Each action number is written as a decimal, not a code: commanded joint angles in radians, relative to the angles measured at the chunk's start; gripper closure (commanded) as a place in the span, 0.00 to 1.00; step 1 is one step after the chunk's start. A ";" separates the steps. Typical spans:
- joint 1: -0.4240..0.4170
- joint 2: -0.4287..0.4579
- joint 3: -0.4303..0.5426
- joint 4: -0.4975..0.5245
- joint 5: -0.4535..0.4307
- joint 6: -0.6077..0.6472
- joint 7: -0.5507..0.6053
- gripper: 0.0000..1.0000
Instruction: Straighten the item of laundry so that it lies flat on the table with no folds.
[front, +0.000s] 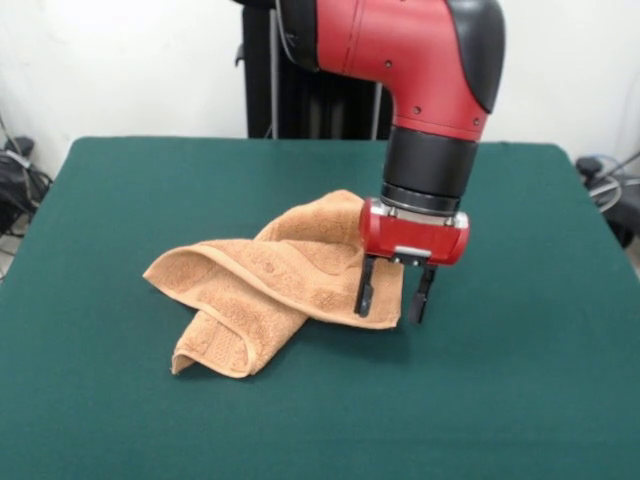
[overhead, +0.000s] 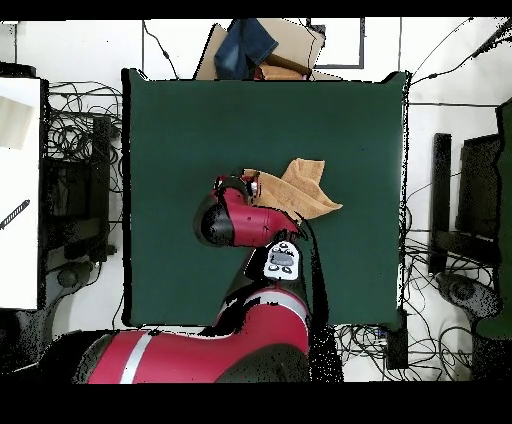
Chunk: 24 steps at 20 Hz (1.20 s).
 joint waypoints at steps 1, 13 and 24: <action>0.011 0.020 0.023 0.062 0.063 -0.034 0.253 0.00; -0.013 0.027 0.041 0.090 0.039 -0.076 0.257 0.00; -0.022 0.031 0.044 0.145 0.024 -0.134 0.262 0.00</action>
